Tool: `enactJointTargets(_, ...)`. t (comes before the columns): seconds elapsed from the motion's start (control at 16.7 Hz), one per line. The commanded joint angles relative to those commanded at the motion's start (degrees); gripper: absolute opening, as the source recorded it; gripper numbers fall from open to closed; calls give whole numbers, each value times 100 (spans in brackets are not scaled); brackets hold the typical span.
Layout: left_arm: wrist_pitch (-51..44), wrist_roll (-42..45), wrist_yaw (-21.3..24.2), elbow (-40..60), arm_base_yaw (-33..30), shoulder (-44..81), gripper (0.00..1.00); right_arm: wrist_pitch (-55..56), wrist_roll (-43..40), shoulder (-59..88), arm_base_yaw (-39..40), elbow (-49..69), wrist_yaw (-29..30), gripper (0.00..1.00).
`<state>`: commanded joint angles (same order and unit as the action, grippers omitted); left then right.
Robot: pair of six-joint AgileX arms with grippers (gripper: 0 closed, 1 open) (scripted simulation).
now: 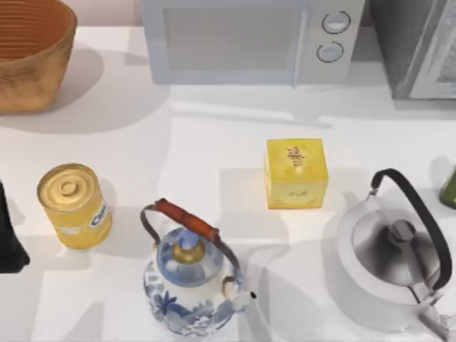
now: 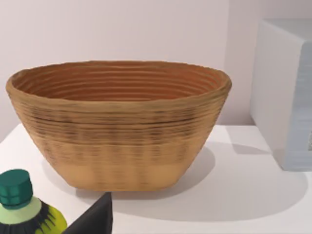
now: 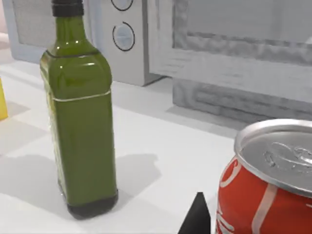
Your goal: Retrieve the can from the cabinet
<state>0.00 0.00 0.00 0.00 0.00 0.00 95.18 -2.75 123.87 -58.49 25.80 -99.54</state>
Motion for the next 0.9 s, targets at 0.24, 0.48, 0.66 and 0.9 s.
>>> enactJointTargets(0.24,0,0,0,0,0,0,100,361,-14,459,-228,109,-368,0)
enactJointTargets(0.48,0,0,0,0,0,0,100,11,47,811,-169,1126,822,0)
enactJointTargets(0.66,0,0,0,0,0,0,100,93,15,790,-92,892,688,0)
enactJointTargets(0.9,0,0,0,0,0,0,100,366,-126,650,207,184,255,0)
